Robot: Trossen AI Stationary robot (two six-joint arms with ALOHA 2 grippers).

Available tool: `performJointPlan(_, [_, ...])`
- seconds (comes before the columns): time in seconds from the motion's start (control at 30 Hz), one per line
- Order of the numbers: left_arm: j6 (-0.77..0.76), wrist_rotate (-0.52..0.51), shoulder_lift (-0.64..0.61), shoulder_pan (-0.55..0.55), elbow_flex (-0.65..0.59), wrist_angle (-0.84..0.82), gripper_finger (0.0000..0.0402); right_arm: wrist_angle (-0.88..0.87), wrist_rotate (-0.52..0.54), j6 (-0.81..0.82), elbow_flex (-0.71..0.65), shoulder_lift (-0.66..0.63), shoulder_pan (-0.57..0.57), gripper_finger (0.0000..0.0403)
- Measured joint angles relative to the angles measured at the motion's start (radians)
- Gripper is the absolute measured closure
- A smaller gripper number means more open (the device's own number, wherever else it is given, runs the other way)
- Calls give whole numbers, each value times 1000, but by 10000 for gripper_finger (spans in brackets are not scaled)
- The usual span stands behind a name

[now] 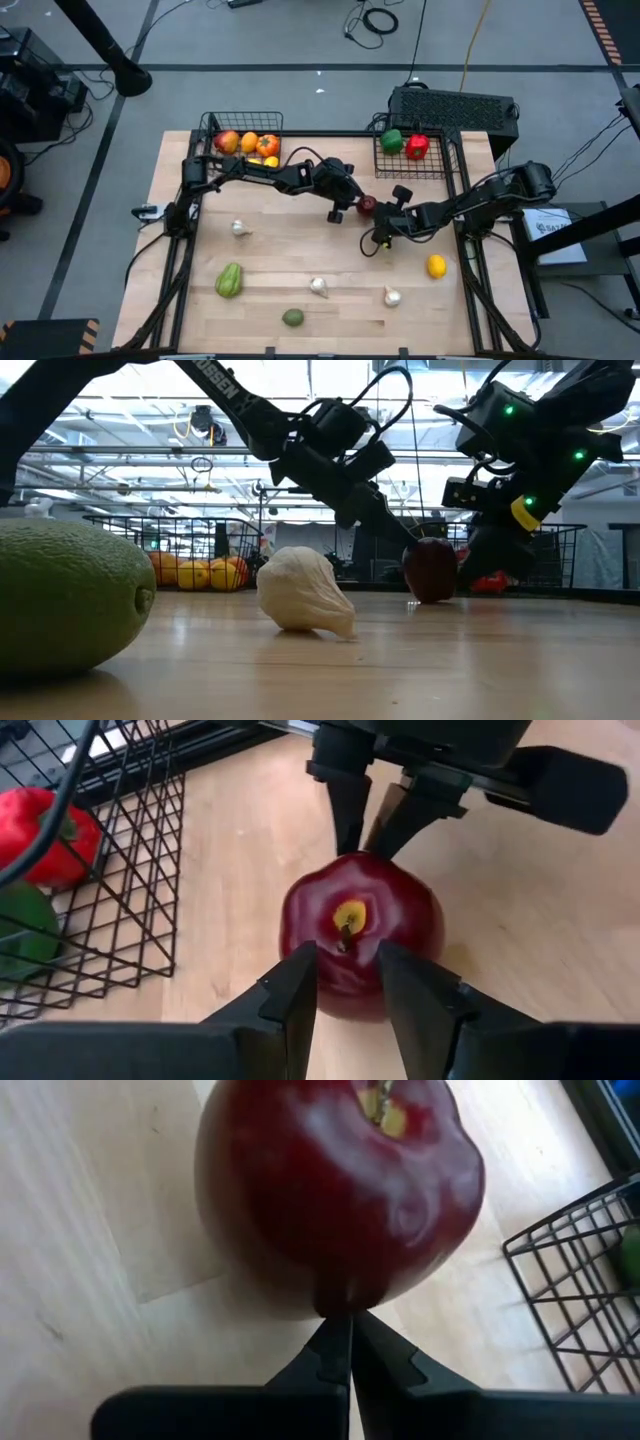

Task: Sort produce into baskets
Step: Put the red apple in the left basket

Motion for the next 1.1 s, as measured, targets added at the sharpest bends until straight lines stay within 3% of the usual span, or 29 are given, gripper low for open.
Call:
performJointPlan(0.47, [-48,0,-21,-3,-2,-7,281,-11,5,-14,2,-2,0,403])
performJointPlan(0.63, [-72,96,-21,13,-3,23,281,-13,6,-27,2,-2,0,403])
performJointPlan(0.83, [-89,118,-22,37,-2,25,281,-15,7,-30,2,-2,0,403])
performJointPlan(1.1, [-97,233,-18,49,-2,87,281,-16,7,-30,2,-2,0,403])
